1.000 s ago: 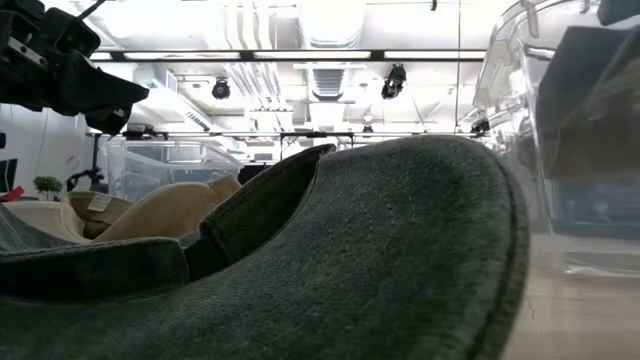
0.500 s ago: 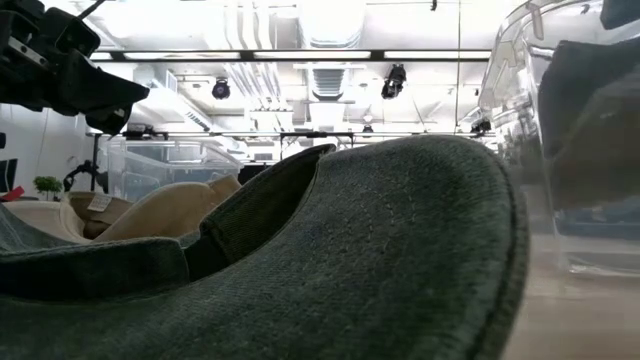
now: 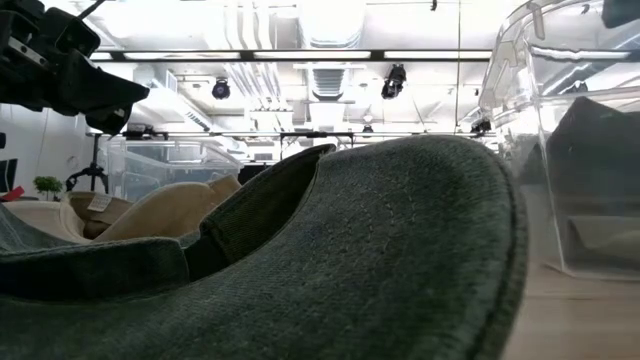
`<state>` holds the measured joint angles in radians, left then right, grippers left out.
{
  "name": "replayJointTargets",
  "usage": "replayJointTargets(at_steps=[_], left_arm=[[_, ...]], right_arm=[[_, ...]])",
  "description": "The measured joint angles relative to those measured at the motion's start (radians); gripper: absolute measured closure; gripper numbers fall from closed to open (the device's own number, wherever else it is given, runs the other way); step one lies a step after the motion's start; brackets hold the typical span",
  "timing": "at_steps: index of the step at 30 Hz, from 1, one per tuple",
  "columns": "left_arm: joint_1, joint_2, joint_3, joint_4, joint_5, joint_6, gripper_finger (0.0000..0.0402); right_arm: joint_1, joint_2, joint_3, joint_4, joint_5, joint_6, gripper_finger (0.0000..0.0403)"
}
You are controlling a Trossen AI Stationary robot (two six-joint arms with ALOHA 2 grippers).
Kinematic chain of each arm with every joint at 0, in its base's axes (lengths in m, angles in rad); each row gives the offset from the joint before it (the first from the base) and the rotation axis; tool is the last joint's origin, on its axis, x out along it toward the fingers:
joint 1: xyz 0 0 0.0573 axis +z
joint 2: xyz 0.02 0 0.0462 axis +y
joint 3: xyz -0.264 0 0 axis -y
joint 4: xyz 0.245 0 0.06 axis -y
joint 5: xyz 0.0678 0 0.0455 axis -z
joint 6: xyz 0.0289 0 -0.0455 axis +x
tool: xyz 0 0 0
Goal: Pick & Place hat
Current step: Put the bottom brown cap into the bottom transparent bin
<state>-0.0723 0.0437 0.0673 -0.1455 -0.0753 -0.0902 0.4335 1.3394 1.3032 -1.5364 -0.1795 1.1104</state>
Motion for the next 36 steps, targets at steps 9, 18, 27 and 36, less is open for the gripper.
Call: replayJointTargets(at_steps=[9,18,27,36], left_arm=[[0.0,0.0,-0.001,0.003,0.0,0.0,0.0402],[0.0,0.0,-0.001,0.003,0.0,0.0,0.0402],[0.0,0.0,-0.001,0.003,0.0,0.0,0.0402],[0.0,0.0,-0.001,0.003,0.0,0.0,0.0402]], right_arm=[[0.0,-0.003,0.057,0.0,0.025,0.015,0.0204],[0.0,-0.003,0.167,0.034,0.154,0.099,0.0224],[-0.053,-0.003,0.213,0.16,0.563,0.241,0.0232],[-0.113,0.006,0.197,0.399,0.909,0.167,0.0232]])
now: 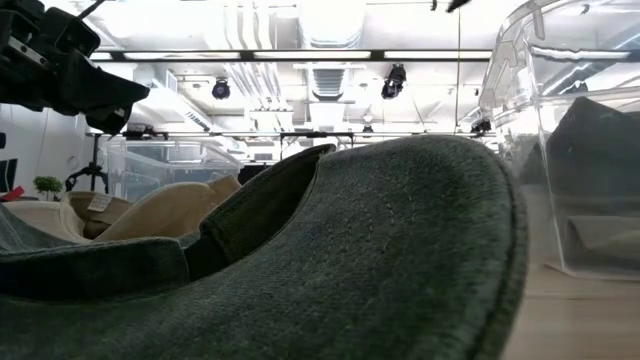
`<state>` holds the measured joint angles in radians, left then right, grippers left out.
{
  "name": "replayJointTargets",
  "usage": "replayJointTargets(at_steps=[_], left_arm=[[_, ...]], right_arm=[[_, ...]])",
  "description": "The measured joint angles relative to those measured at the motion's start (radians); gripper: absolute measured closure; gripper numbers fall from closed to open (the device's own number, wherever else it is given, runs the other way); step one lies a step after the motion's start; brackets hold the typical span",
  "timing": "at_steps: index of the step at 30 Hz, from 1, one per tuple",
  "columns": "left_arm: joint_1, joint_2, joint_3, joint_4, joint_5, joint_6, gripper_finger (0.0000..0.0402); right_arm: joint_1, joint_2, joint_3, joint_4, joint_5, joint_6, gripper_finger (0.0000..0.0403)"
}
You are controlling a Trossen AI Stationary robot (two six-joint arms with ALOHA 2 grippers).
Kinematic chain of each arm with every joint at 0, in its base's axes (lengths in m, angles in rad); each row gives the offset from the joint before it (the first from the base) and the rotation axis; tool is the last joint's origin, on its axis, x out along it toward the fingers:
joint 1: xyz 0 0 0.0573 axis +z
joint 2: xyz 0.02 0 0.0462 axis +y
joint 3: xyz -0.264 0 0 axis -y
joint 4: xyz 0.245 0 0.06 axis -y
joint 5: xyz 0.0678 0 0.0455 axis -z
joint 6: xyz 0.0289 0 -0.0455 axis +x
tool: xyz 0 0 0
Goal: Pick & Place hat
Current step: Put the bottom brown cap into the bottom transparent bin
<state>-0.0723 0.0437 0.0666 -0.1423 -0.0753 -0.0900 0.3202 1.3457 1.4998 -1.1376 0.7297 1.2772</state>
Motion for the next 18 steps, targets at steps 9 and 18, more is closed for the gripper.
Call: replayJointTargets(at_steps=[9,18], left_arm=[[0.0,0.0,0.0,0.0,0.0,0.0,0.0402],[0.0,0.0,0.0,0.0,0.0,0.0,0.0401]], right_arm=[[-0.106,0.001,-0.11,0.481,-0.031,-0.275,0.0239],[-0.218,0.001,-0.266,0.762,-0.129,-0.295,0.0243]])
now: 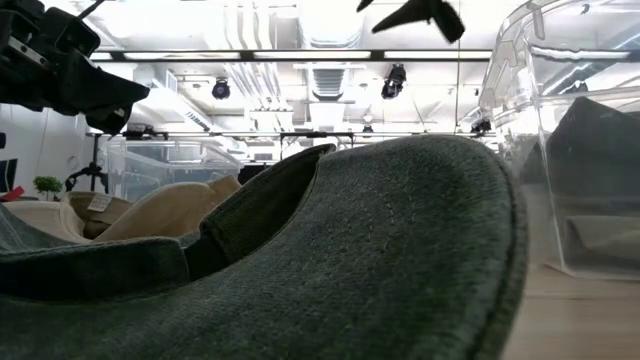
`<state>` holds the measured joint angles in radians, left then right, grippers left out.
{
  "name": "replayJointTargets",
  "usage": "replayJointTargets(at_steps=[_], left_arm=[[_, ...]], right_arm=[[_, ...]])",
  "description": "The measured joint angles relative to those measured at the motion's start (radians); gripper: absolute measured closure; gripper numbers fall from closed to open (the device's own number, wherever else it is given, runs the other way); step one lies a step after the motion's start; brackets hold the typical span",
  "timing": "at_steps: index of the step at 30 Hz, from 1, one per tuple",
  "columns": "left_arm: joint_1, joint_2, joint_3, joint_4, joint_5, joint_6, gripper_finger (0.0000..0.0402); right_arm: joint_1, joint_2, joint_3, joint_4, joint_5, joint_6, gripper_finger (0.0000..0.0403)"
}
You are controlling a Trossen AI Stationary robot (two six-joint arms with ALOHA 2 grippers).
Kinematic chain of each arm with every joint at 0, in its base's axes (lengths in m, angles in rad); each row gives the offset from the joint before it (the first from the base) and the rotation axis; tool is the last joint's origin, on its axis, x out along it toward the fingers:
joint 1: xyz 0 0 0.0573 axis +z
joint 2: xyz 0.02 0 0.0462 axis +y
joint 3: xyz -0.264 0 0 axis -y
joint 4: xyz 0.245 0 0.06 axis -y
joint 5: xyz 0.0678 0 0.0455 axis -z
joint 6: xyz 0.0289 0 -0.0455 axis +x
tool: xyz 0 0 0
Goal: Pick & Place hat
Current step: Put the bottom brown cap into the bottom transparent bin
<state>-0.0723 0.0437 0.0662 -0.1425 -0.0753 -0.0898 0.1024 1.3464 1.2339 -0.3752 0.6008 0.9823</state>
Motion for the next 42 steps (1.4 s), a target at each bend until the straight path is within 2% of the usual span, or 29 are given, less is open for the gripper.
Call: replayJointTargets(at_steps=[8,14,19,28,37,42], left_arm=[[0.0,0.0,0.0,0.0,0.0,0.0,0.0402],[0.0,0.0,0.0,0.0,0.0,0.0,0.0402],[0.0,0.0,0.0,0.0,0.0,0.0,0.0402],[0.0,0.0,0.0,0.0,0.0,0.0,0.0402],[0.0,0.0,-0.002,0.012,-0.002,0.008,0.0402],[0.0,0.0,-0.007,0.066,-0.003,-0.071,0.0402]], right_arm=[[-0.072,0.0,-0.149,0.273,-0.086,-0.032,0.0242],[-0.08,0.0,-0.169,0.278,-0.218,-0.136,0.0258],[-0.059,-0.001,-0.167,0.266,-0.287,-0.227,0.0288],[-0.03,-0.002,-0.149,0.192,-0.298,-0.313,0.0388],[0.019,-0.002,-0.156,0.192,-0.291,-0.447,0.0394],[0.05,-0.002,-0.156,0.192,-0.287,-0.531,0.0394]])
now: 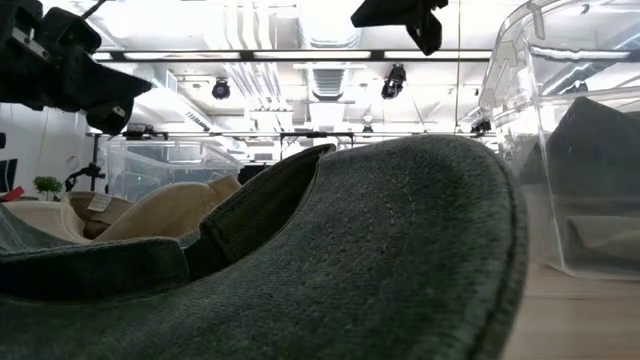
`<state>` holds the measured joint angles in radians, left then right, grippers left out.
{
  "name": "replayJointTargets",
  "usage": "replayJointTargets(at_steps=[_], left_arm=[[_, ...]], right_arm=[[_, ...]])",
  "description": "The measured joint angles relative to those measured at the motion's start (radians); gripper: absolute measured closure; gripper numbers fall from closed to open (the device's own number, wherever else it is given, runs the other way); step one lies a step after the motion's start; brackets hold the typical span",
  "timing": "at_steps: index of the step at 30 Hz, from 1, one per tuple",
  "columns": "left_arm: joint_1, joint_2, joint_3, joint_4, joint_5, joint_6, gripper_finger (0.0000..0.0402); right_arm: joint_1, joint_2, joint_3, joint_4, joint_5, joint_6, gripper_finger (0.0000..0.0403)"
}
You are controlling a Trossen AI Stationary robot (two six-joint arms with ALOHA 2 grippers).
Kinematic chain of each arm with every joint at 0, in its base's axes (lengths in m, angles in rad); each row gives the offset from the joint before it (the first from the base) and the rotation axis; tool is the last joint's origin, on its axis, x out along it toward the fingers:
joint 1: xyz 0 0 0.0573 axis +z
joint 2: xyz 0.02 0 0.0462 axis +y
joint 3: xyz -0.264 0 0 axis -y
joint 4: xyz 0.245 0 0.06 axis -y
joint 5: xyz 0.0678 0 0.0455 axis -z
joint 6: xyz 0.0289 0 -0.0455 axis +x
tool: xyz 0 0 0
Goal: Pick & Place hat
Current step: Put the bottom brown cap into the bottom transparent bin
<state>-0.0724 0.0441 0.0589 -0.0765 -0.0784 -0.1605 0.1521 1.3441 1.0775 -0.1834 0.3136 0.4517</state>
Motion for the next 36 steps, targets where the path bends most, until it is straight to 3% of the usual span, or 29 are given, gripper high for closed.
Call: replayJointTargets(at_steps=[12,21,32,36], left_arm=[[0.0,0.0,-0.002,0.258,-0.01,-0.228,0.0402],[0.0,0.013,0.008,0.365,-0.08,-0.384,0.0397],[0.0,0.229,0.139,0.33,-0.061,-0.515,0.0277],[0.0,0.326,0.198,0.244,-0.006,-0.598,0.0258]], right_arm=[[0.027,0.0,0.0,-0.003,0.0,-0.143,0.0394],[0.027,0.0,0.0,-0.024,0.001,-0.215,0.0394],[0.027,0.0,-0.002,-0.106,0.001,-0.186,0.0394],[0.027,0.0,-0.003,-0.106,-0.001,-0.182,0.0394]])
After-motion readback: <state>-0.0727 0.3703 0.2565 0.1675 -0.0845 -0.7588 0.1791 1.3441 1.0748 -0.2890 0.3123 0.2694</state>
